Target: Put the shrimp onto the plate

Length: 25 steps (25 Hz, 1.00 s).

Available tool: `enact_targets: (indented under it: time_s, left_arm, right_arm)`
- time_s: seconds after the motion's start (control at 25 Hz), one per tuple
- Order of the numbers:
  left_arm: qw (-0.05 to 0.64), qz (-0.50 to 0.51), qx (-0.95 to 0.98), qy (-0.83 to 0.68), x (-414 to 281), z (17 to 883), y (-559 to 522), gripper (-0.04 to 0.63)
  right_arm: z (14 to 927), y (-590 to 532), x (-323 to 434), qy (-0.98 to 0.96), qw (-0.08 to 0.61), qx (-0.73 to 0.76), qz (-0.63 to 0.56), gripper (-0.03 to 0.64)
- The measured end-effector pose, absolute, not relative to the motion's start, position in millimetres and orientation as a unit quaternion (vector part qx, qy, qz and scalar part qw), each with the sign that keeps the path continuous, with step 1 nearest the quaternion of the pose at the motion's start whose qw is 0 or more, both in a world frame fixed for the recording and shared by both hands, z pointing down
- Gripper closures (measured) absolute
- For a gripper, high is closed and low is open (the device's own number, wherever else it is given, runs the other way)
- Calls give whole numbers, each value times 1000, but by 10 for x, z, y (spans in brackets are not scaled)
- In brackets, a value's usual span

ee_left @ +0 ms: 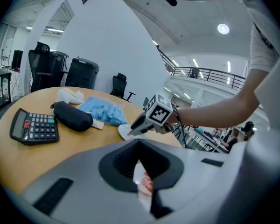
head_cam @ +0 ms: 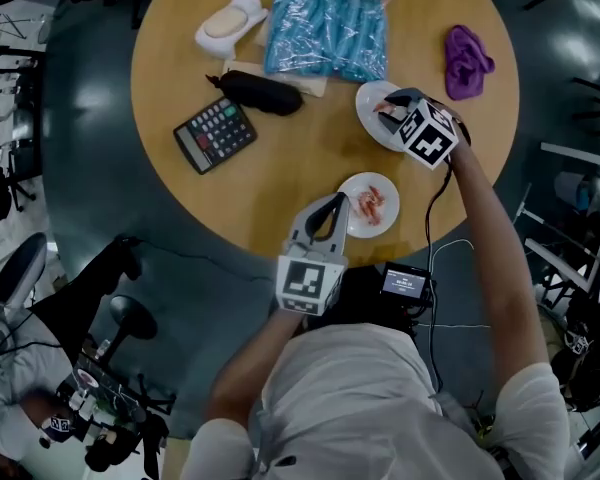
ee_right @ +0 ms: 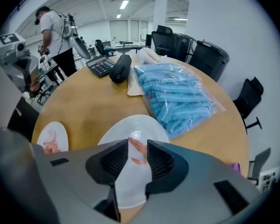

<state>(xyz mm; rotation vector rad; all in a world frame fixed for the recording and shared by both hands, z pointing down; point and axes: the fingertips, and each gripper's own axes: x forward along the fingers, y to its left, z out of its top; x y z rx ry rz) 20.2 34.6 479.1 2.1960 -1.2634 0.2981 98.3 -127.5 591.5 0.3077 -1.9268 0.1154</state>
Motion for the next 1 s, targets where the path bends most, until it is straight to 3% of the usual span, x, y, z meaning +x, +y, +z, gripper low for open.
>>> enact_targets:
  time_s: [0.4, 1.0]
  left_arm:
    - [298, 115, 823, -471, 191, 4840, 313, 588]
    - [301, 112, 820, -474, 211, 4842, 407, 588]
  right_arm:
    - [6062, -1366, 972, -794, 607, 38, -16, 466]
    - [6041, -1451, 902, -794, 596, 120, 16, 534]
